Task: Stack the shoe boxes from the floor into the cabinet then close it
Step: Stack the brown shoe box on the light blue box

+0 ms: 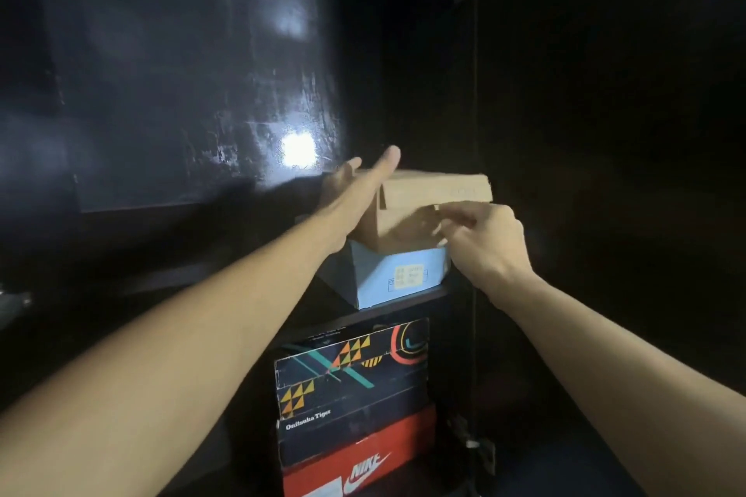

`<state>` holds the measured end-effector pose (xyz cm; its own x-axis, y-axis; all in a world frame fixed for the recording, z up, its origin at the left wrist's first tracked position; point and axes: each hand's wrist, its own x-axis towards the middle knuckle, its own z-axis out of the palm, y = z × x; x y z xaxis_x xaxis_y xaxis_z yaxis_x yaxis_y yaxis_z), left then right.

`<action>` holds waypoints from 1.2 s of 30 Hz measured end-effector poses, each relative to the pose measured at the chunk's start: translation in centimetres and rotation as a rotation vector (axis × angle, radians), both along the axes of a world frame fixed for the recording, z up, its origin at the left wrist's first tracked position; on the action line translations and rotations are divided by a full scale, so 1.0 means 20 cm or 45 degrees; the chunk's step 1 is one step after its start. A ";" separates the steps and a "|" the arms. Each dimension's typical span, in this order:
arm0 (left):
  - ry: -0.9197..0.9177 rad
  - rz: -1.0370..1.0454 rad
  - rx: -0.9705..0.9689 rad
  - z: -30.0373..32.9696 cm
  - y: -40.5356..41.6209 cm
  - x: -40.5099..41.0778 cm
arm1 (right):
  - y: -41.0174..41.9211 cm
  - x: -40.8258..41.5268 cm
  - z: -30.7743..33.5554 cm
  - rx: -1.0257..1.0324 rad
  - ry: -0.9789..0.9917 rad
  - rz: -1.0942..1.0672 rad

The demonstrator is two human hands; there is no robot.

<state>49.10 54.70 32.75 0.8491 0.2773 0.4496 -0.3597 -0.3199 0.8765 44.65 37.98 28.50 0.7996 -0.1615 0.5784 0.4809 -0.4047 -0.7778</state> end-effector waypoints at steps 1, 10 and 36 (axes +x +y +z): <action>-0.049 -0.012 0.124 -0.03 -0.02 -0.01 | 0.01 0.04 0.01 -0.004 -0.002 -0.016; -0.339 0.214 0.579 -0.11 0.00 0.09 | 0.01 0.39 -0.01 -0.151 0.094 -0.036; -0.245 0.435 1.003 -0.26 -0.12 -0.12 | -0.31 0.11 0.01 -0.525 0.200 0.019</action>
<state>46.64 52.24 27.51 0.6661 0.0512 0.7441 -0.2524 -0.9233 0.2895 46.81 31.80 28.66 0.8834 0.0693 0.4635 0.3779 -0.6904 -0.6169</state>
